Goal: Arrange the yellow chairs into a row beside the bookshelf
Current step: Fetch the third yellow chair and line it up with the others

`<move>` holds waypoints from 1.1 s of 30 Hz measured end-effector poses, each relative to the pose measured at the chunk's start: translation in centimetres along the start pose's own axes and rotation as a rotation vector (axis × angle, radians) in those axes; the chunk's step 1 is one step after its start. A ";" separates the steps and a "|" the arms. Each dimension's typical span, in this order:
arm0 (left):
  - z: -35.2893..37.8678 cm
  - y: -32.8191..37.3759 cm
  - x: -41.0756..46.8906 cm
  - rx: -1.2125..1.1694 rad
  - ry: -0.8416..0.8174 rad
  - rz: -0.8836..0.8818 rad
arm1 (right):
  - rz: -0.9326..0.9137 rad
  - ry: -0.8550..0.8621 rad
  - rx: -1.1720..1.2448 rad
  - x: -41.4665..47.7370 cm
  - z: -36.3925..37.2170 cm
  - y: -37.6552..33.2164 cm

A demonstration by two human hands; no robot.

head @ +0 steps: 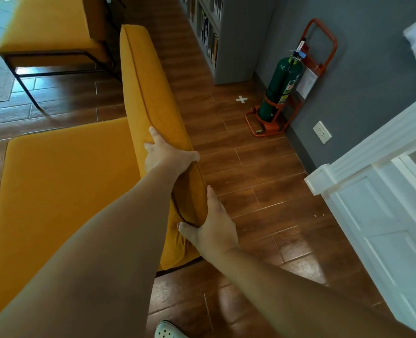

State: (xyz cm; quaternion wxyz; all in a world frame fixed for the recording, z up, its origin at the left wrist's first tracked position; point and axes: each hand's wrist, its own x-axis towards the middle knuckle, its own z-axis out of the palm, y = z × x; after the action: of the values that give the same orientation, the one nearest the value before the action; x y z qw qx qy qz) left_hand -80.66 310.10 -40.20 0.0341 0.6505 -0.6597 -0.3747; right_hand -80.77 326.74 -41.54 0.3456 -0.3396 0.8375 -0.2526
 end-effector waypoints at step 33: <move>-9.4 1.1 16.8 0.011 -0.048 0.094 | -0.033 0.096 0.018 13.1 5.4 -12.3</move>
State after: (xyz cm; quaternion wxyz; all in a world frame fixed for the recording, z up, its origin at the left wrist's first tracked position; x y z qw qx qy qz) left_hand -79.18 290.88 -40.31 0.0326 0.6098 -0.6923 -0.3845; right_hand -78.84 308.15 -42.18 0.3036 -0.3377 0.8452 -0.2817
